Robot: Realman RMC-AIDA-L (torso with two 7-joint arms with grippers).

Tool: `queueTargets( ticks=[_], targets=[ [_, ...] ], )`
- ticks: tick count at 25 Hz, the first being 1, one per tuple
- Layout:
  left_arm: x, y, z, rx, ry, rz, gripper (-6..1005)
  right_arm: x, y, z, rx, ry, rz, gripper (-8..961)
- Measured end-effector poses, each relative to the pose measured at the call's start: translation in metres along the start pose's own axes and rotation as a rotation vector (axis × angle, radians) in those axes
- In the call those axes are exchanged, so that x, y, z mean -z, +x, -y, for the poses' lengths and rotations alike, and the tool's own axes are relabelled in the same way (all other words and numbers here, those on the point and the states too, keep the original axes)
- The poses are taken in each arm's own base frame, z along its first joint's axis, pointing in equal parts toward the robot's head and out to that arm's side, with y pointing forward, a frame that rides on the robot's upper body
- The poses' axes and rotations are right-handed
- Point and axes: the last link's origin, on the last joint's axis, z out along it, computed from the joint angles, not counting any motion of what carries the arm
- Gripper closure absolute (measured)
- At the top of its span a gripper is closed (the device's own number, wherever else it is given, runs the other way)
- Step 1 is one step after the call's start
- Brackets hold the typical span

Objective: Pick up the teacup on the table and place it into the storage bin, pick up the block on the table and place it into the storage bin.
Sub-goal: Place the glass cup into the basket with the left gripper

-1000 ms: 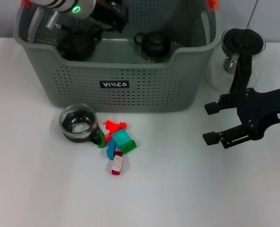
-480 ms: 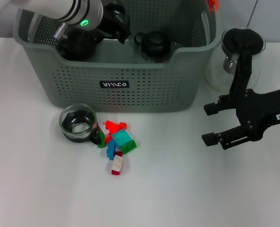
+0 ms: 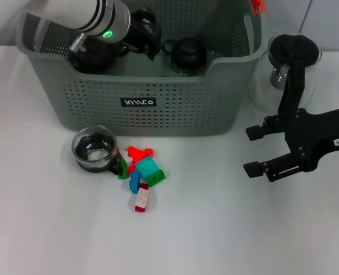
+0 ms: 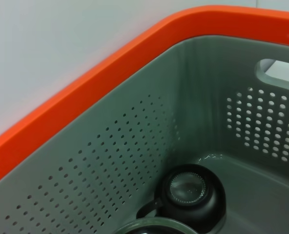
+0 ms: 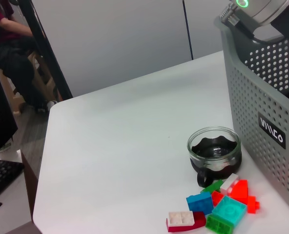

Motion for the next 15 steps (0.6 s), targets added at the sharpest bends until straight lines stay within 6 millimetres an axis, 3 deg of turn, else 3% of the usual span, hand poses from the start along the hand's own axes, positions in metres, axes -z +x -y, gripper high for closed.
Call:
queueTargets(
  ticks=[7, 15],
  targets=[
    [-0.0007, -0.0003, -0.0021, -0.032, 0.004, 0.015, 951, 0.0002, 0.0014, -0.0004, -0.003, 0.001, 0.0, 37],
    [-0.0002, -0.0011, -0.0019, -0.029, 0.012, 0.013, 796, 0.0007, 0.0002, 0.0002, -0.001, 0.003, 0.004, 37]
  ],
)
